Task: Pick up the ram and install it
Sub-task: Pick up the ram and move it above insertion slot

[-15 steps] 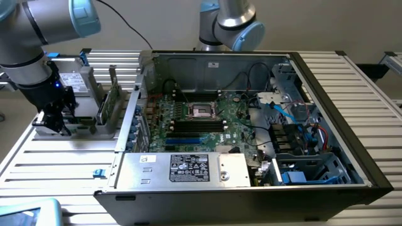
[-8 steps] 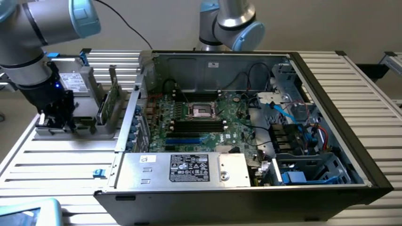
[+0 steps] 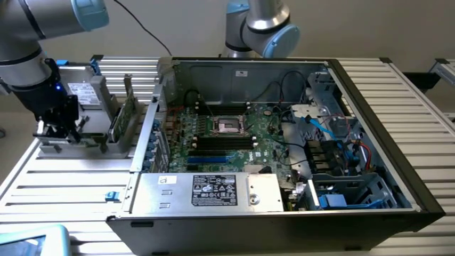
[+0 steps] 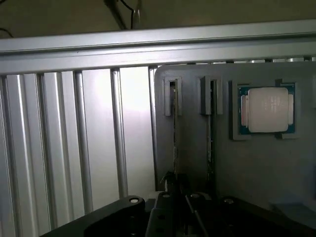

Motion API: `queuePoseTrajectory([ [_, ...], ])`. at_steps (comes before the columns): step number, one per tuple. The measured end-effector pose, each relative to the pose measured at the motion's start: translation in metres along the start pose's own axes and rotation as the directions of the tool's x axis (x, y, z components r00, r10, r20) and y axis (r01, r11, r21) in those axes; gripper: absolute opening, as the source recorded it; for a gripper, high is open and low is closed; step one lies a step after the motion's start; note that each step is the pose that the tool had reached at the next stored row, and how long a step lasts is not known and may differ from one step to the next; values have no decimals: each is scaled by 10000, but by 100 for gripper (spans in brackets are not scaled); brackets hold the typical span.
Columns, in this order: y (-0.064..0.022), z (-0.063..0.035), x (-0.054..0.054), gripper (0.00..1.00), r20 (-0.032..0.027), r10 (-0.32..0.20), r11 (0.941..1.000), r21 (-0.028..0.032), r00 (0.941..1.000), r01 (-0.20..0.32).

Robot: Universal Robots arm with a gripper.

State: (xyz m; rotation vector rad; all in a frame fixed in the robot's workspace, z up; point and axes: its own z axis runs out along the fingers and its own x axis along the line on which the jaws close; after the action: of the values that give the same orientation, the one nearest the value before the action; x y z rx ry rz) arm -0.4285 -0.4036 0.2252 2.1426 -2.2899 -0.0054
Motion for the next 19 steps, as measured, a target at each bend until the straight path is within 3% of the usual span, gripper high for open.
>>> queuePoseTrajectory([
  [19,5,-868,2,13,-24,-16,10000,3,10000,16],
])
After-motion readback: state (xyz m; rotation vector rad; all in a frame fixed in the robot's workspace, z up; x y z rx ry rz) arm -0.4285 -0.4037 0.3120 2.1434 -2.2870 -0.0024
